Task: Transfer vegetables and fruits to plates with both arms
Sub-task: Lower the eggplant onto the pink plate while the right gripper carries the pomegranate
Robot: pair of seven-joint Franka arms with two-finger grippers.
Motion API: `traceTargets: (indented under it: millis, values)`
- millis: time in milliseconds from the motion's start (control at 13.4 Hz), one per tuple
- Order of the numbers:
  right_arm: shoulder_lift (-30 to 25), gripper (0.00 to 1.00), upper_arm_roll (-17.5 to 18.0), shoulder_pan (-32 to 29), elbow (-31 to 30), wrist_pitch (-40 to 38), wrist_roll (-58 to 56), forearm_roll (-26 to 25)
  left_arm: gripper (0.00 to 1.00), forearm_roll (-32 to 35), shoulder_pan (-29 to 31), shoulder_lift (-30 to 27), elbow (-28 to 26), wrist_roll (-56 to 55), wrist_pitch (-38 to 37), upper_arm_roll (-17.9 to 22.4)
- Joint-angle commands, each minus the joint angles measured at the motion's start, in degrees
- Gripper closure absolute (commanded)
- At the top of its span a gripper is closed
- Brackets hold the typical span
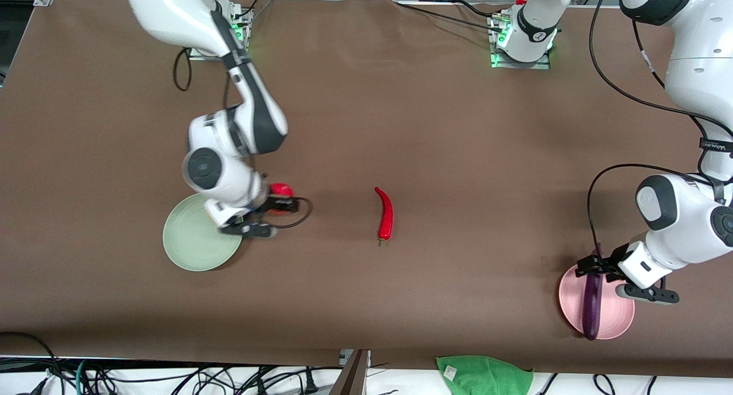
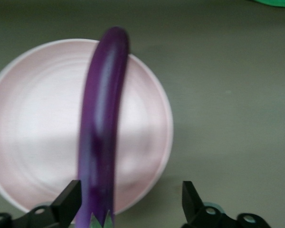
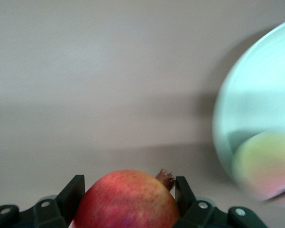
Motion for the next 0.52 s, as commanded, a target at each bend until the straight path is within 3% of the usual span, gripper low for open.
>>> traceTargets:
  millis: [0, 299, 449]
  values:
    - [0.6, 0.74, -0.3, -7.4, 0.9, -2.2, -14.5, -0.6, 0.0, -1.9, -5.4, -4.3, -0.4, -8.6, -4.6, 0.7]
    - [4.4, 0.73, -0.1, -14.3, 4.3, -1.5, -26.1, -4.2, 0.0, -0.7, -16.5, -6.2, -2.1, -26.5, -5.8, 0.8]
    - [5.0, 0.71, -0.1, -14.0, 4.3, -0.6, -25.7, -3.9, 0.0, 0.9, -22.1, -5.4, -1.9, -29.6, -5.3, 0.8]
